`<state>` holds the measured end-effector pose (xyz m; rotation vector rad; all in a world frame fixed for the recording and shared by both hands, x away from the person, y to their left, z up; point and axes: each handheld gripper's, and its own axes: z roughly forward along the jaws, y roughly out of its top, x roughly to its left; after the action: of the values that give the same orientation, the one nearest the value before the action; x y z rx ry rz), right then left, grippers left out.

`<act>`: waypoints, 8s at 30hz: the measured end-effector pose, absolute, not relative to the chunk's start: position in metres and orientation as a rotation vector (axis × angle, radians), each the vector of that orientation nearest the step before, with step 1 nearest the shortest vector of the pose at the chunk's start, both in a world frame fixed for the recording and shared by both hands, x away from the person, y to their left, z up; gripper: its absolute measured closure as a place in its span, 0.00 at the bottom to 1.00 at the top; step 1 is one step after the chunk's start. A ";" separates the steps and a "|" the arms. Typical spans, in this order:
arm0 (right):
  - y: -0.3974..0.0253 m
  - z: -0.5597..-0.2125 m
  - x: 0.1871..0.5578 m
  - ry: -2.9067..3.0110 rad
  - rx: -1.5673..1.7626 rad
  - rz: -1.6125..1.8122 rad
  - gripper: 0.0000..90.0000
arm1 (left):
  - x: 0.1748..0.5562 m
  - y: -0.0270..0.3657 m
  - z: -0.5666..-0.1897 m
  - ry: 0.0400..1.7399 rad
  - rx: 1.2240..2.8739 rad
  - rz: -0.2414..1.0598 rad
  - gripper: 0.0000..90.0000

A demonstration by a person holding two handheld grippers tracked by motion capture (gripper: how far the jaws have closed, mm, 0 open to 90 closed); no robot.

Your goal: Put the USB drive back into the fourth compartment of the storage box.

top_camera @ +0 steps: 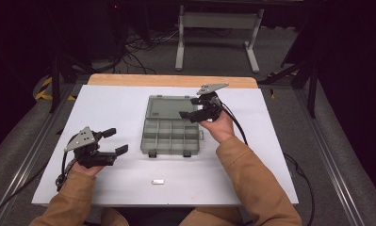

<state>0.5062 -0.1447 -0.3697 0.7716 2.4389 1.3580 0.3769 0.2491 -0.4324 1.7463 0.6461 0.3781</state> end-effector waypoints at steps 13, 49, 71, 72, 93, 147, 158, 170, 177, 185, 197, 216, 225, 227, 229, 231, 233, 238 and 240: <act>-0.121 -0.361 0.468 2.498 0.611 1.406 0.23 | 0.375 0.251 -0.431 0.658 1.757 0.390 0.13; -0.073 -0.382 0.395 2.796 0.281 1.194 0.31 | 0.374 0.251 -0.431 0.653 1.759 0.398 0.12; -0.046 -0.420 0.375 2.973 0.185 0.963 0.37 | 0.374 0.251 -0.431 0.651 1.762 0.402 0.12; -0.044 -0.421 0.373 2.972 0.191 0.944 0.39 | 0.374 0.251 -0.431 0.651 1.762 0.403 0.12; -0.030 -0.437 0.361 3.027 0.148 0.804 0.71 | 0.374 0.250 -0.431 0.651 1.763 0.410 0.12; -0.048 -0.396 0.368 2.919 0.120 0.866 0.88 | 0.373 0.251 -0.430 0.643 1.748 0.414 0.10; -0.064 -0.379 0.377 2.872 0.173 0.897 0.88 | 0.373 0.251 -0.431 0.635 1.740 0.413 0.09; -0.079 -0.367 0.390 2.835 0.228 0.914 0.88 | 0.373 0.251 -0.430 0.632 1.733 0.412 0.08; -0.087 -0.358 0.399 2.806 0.264 0.916 0.88 | 0.373 0.251 -0.430 0.631 1.736 0.413 0.08; -0.096 -0.349 0.409 2.783 0.309 0.905 0.88 | 0.373 0.251 -0.431 0.635 1.734 0.409 0.08; -0.109 -0.348 0.433 2.761 0.401 0.884 0.88 | 0.374 0.252 -0.430 0.629 1.742 0.426 0.08; -0.128 -0.366 0.475 2.743 0.596 0.832 0.88 | 0.373 0.251 -0.431 0.636 1.744 0.422 0.08; -0.133 -0.374 0.487 2.731 0.653 0.813 0.88 | 0.373 0.251 -0.431 0.636 1.745 0.420 0.08; -0.133 -0.376 0.489 2.728 0.664 0.810 0.88 | 0.373 0.251 -0.431 0.634 1.743 0.417 0.08; -0.134 -0.377 0.492 2.723 0.677 0.810 0.88 | 0.373 0.251 -0.431 0.634 1.744 0.416 0.08; -0.135 -0.379 0.495 2.720 0.689 0.808 0.88 | 0.373 0.251 -0.431 0.635 1.746 0.416 0.08; -0.135 -0.380 0.496 2.719 0.694 0.805 0.88 | 0.373 0.251 -0.431 0.635 1.745 0.417 0.08; -0.134 -0.386 0.502 2.723 0.718 0.791 0.88 | 0.374 0.251 -0.431 0.632 1.748 0.419 0.08; -0.134 -0.388 0.504 2.725 0.726 0.787 0.88 | 0.374 0.251 -0.431 0.630 1.754 0.426 0.08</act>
<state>0.5037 -0.1338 -0.3881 0.7256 2.7252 0.7874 0.3736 0.2510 -0.4306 1.7540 0.6300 0.4258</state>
